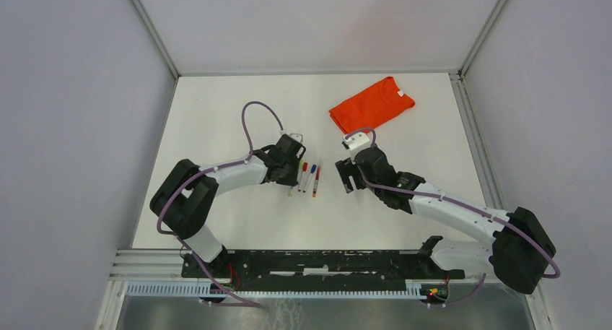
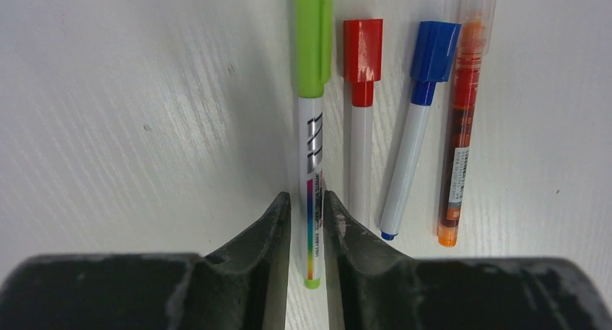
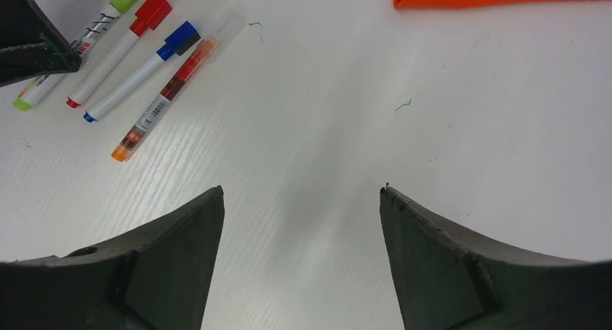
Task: Insert the pens into the pen caps
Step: Place the pen at the center of the board.
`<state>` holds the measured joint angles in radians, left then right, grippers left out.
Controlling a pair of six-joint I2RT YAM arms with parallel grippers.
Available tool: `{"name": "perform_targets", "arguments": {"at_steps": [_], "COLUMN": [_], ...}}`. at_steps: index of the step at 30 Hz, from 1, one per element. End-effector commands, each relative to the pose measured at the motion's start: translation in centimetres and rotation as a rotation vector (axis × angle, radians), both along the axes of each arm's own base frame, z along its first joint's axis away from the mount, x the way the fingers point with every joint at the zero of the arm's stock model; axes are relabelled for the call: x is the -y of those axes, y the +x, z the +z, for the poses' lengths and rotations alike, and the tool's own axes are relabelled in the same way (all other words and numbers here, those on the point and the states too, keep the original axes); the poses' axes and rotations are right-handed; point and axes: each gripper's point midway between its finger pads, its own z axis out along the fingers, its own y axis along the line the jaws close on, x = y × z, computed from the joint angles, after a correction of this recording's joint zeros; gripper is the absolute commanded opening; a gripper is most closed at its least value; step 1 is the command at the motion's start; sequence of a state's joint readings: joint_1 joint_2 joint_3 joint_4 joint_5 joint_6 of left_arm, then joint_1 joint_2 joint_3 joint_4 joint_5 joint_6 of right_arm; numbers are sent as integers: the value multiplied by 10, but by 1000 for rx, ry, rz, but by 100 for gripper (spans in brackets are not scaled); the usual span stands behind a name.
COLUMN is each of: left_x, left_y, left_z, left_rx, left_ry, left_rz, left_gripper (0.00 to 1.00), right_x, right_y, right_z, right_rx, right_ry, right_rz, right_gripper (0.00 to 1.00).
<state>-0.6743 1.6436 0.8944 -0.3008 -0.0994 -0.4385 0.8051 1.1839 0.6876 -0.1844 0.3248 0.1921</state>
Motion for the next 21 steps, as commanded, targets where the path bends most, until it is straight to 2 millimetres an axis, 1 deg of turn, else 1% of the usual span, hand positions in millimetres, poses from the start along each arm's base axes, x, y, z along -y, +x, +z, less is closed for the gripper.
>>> {"name": "perform_targets", "arguments": {"at_steps": [1, 4, 6, 10, 12, 15, 16, 18, 21], "left_x": [4, 1, -2, -11, -20, -40, -49, -69, -99], "left_y": [7, 10, 14, 26, 34, 42, 44, 47, 46], "left_z": [4, 11, 22, 54, 73, 96, 102, 108, 112], "left_rx": [18, 38, 68, 161, 215, 281, 298, 319, 334], "left_ry": [-24, -17, -19, -49, -62, -73, -74, -77, -75], "left_rz": [44, 57, 71, 128, 166, 233, 269, 361, 511], "left_gripper": [30, 34, 36, 39, 40, 41, 42, 42, 44], "right_x": [-2, 0, 1, 3, 5, 6, 6, 5, 6], "right_y": [10, 10, 11, 12, 12, 12, 12, 12, 12], "right_z": [20, 21, 22, 26, 26, 25, 24, 24, 24], "right_rx": [47, 51, 56, 72, 77, 75, 75, 72, 73], "right_ry": [3, 3, 2, 4, 2, -2, -1, 2, 5], "right_rz": [-21, -32, -40, -50, -52, -54, -56, -59, -63], "right_gripper": [84, 84, 84, 84, 84, 84, 84, 84, 84]}}
